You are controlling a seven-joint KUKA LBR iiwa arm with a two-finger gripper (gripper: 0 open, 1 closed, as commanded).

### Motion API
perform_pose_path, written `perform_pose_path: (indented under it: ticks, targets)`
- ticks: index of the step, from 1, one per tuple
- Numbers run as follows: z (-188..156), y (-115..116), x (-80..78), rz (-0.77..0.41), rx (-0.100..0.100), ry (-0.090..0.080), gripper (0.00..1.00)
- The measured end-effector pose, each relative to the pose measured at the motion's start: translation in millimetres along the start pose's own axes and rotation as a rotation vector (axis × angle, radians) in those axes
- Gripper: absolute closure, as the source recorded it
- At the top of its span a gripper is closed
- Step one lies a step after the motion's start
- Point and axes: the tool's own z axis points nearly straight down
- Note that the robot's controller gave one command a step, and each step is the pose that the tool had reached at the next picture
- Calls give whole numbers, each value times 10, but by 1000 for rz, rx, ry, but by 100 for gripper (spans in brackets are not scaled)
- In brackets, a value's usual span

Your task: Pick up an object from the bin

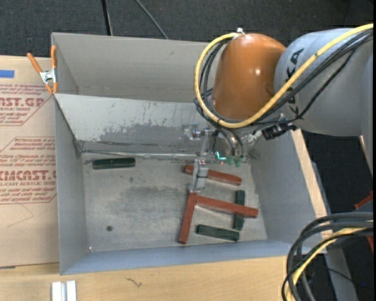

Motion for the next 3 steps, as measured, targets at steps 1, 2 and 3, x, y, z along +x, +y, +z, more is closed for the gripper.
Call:
perform_pose_path:
  ticks: [1,2,3]
  targets:
    - [1295,-605,911,47,-1,-14,0]
    - [973,-1661,581,331,2,-10,0]
    - [986,-1721,868,-63,0,-4,0]
